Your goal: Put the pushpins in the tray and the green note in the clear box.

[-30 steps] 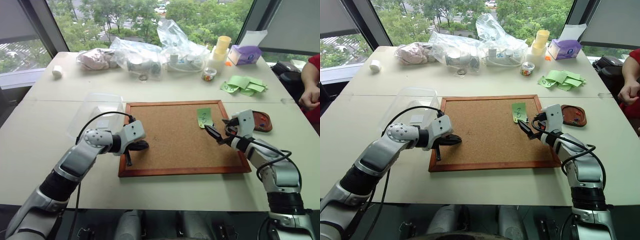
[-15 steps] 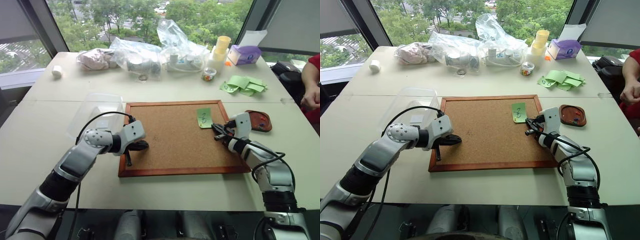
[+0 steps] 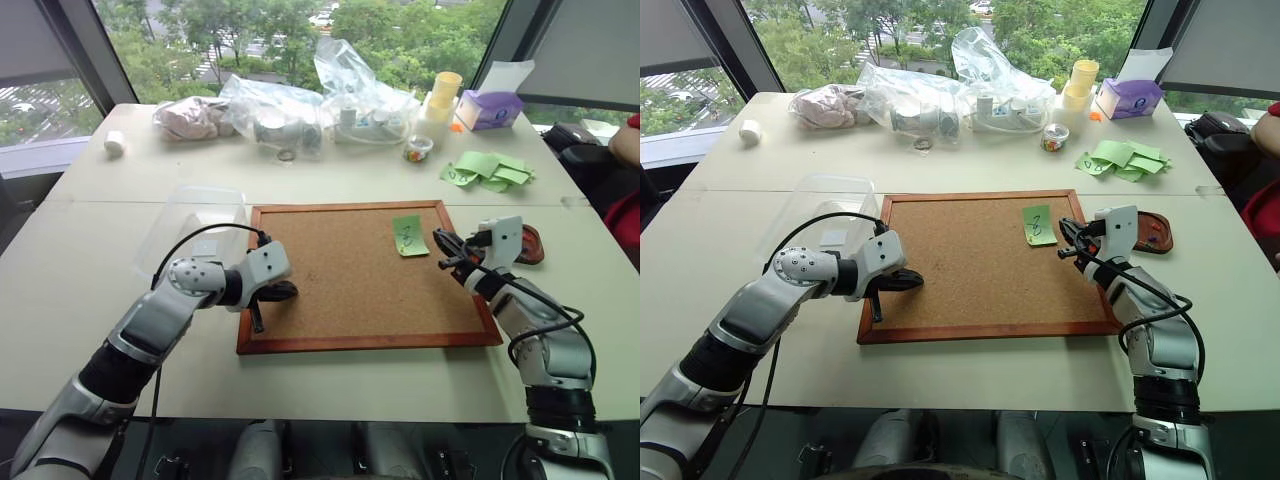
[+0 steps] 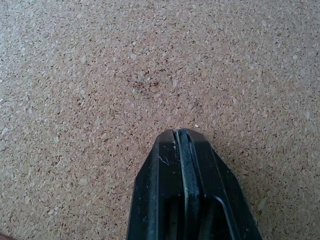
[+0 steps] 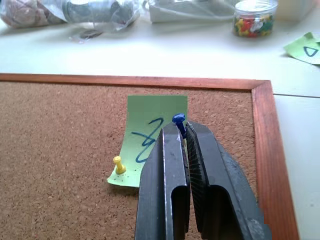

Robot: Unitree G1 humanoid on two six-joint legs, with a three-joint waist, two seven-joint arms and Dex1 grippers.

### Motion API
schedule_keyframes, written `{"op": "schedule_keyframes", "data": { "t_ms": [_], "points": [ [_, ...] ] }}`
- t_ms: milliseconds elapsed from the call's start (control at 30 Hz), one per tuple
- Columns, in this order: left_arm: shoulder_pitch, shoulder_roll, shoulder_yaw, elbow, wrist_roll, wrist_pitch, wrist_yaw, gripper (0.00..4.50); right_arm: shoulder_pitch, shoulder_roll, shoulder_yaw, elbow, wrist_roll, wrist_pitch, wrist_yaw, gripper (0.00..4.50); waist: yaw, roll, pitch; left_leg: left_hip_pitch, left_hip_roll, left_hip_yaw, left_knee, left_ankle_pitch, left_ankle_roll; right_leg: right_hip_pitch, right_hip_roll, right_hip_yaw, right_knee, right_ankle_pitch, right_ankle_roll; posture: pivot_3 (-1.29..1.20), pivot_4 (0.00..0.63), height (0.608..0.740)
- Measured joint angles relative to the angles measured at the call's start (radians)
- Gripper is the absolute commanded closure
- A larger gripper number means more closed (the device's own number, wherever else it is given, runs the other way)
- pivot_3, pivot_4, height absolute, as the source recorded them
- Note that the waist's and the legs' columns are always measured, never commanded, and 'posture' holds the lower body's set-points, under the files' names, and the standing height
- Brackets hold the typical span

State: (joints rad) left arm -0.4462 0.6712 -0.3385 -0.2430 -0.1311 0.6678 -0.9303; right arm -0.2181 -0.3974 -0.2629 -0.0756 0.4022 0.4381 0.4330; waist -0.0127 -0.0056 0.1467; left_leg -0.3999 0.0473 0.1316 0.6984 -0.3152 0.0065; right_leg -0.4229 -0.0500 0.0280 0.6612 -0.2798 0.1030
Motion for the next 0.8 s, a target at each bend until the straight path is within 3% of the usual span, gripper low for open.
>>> {"op": "schedule_keyframes", "data": {
  "t_ms": [133, 300, 600, 700, 800],
  "points": [
    [0.001, 0.000, 0.000, -0.003, 0.004, 0.000, 0.000, 4.50, -0.033, 0.021, -0.077, 0.026, 0.017, -0.001, -0.091, 4.44, -0.001, 0.000, 0.000, 0.000, 0.000, 0.000, 0.000, 0.000, 0.000, 0.000, 0.000, 0.000, 0.000, 0.000, 0.000, 0.00, 0.150, 0.735],
    [0.001, -0.003, -0.001, -0.005, 0.010, 0.000, -0.003, 4.50, -0.143, -0.079, -0.148, 0.201, -0.110, -0.032, -0.284, 4.44, 0.000, 0.000, 0.000, 0.000, 0.000, 0.001, 0.000, 0.000, 0.000, 0.000, 0.000, 0.000, 0.000, 0.000, 0.000, 0.00, 0.150, 0.735],
    [0.002, -0.008, -0.001, -0.005, 0.013, 0.002, -0.003, 4.50, -0.160, -0.119, -0.128, 0.369, -0.168, -0.017, -0.304, 4.44, 0.000, 0.000, 0.000, 0.001, 0.000, 0.001, 0.000, 0.000, 0.000, 0.000, -0.001, 0.001, 0.000, 0.000, 0.000, 0.00, 0.150, 0.735],
    [0.002, -0.008, -0.001, -0.005, 0.013, 0.004, -0.003, 4.50, -0.177, -0.130, -0.128, 0.390, -0.167, -0.006, -0.298, 3.51, 0.000, 0.000, 0.000, 0.001, 0.000, 0.001, 0.000, 0.000, 0.000, 0.000, 0.000, 0.001, 0.000, 0.000, 0.000, 0.00, 0.150, 0.735],
    [0.002, -0.008, 0.000, -0.005, 0.013, 0.004, -0.002, 4.50, -0.188, -0.130, -0.128, 0.405, -0.163, -0.001, -0.288, 2.05, 0.000, 0.000, 0.000, 0.001, 0.000, 0.001, 0.000, 0.000, 0.000, 0.000, 0.000, 0.001, 0.000, 0.000, 0.000, 0.00, 0.150, 0.735]
  ]
}}
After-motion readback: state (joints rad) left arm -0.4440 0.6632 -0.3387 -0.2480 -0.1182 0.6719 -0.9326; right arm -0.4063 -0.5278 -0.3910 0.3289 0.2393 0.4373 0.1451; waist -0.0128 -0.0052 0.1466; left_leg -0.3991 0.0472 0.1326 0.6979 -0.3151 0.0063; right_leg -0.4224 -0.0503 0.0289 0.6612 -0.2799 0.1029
